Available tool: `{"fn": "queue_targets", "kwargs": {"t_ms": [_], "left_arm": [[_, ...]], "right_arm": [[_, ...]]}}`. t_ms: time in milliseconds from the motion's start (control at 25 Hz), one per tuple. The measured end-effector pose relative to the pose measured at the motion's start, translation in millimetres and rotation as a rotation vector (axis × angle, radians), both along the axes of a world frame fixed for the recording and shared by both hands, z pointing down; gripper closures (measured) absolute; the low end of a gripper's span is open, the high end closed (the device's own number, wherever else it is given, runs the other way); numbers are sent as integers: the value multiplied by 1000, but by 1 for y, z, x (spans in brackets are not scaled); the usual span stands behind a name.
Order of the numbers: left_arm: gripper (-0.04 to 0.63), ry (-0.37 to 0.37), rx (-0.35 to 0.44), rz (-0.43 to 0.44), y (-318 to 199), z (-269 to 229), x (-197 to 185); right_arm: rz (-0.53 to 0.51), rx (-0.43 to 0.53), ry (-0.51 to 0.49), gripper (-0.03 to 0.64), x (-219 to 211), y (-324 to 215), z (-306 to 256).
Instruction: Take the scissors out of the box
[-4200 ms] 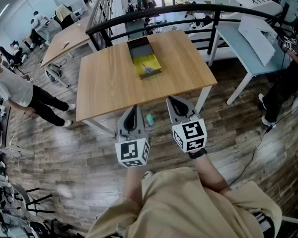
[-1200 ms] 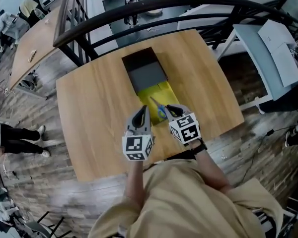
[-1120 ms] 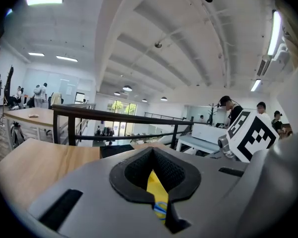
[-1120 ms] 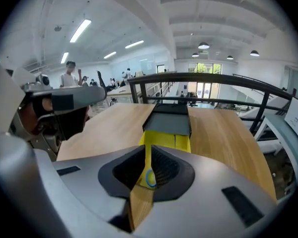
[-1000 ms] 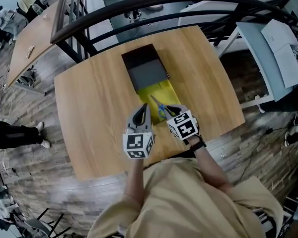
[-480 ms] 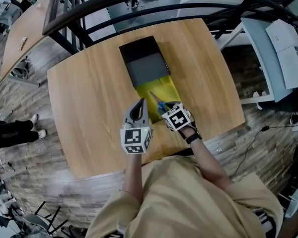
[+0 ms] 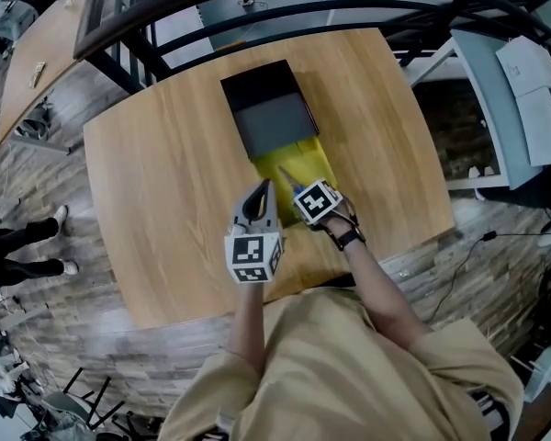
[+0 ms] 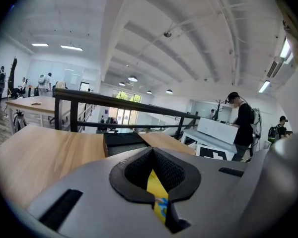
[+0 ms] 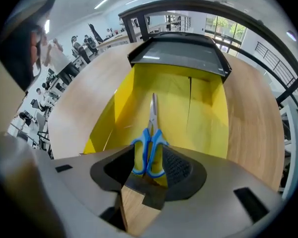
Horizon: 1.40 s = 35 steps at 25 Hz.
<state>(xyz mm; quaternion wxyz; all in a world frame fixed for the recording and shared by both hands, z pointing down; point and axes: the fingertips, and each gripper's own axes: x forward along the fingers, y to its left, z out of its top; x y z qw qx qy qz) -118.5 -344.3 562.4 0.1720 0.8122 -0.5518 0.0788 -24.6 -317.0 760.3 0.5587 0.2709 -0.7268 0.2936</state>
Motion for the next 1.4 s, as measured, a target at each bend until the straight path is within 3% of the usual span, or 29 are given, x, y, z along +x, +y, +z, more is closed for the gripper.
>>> {"fn": "queue_targets", "kwargs": {"t_ms": [480,720,840,1120,1400], "left_arm": [[594,4,-24,-42,-3,8,-17],[594,9,-25,-60,1,7,-22],[594,7,-19,-64,2,4,-24],[594,-9,0,-63,11,-7,-23],[594,-25,23,-70,25,-16,-30]], "right_arm": [[-131,-69,134,463,-12,-8,19],[-167,-65,116,479,-11,-8,18],[-165,-28,79,528,-9,-10,16],[-158,92,-5,534,-12,-14,-2],[-87,252,-64,534,-9,-19,-38]]}}
